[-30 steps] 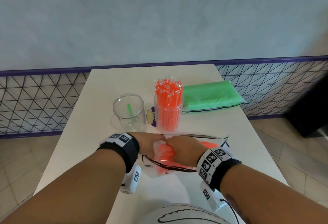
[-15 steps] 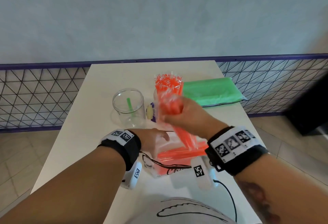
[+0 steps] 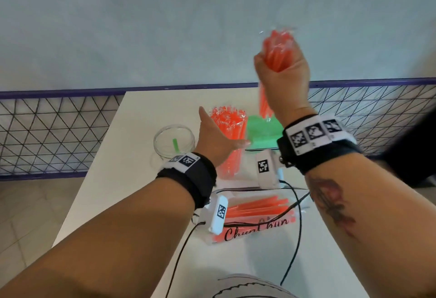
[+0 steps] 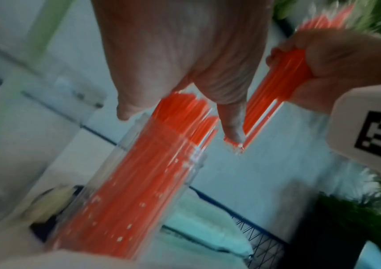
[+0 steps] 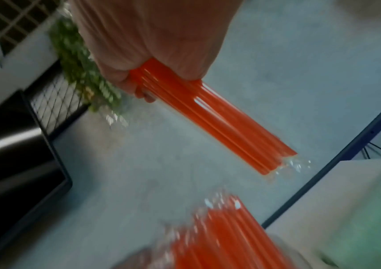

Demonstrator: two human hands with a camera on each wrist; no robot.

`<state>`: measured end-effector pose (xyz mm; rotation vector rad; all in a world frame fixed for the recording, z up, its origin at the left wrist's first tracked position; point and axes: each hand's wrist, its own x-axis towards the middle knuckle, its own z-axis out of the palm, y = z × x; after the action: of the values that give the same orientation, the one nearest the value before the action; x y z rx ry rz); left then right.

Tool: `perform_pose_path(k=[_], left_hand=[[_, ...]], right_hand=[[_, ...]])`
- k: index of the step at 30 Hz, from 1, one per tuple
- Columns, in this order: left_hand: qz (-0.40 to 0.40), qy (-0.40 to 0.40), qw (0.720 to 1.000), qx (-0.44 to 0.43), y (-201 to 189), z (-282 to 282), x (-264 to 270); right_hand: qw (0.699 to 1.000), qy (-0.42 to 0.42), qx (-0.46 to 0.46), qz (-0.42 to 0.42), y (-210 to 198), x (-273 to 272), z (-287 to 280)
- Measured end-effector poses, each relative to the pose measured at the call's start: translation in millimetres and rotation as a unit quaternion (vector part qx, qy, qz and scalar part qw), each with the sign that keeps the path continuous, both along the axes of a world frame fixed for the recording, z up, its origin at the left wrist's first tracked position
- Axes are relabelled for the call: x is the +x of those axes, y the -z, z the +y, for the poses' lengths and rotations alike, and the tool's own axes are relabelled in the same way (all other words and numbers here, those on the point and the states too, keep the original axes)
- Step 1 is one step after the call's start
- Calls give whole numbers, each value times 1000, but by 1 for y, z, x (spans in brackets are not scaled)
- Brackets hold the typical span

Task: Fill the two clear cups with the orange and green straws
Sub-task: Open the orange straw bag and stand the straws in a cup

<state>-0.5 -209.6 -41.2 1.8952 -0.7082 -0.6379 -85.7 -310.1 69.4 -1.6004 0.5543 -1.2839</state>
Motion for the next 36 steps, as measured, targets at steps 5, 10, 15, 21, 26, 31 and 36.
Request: perform_pose_path(k=[5,10,15,21,26,31,36], left_hand=[[-20,-32,999,-38,13,-5,-1],[-25,-88,994,-55,21,-3,2],[-13,-107,992,-61,21,-3,0],[-6,-90,994,-60,24,-6,-2],[-9,-69,995,-78,26,-6,2],[-7,-99,990,-98,26,-5,4],[23,-67,985,-156,25,-9,-4]], right_hand=[[995,-66,2,72,21,33,15],[991,-104,71,33,15,42,20],[989,-41,141,4,24,36,2],[980,-3,197,-14,38,21,-18],[984,32,173,-4,43,14,-24],[990,57,126,7,42,20,-9],[993,18,46,105,48,25,6]])
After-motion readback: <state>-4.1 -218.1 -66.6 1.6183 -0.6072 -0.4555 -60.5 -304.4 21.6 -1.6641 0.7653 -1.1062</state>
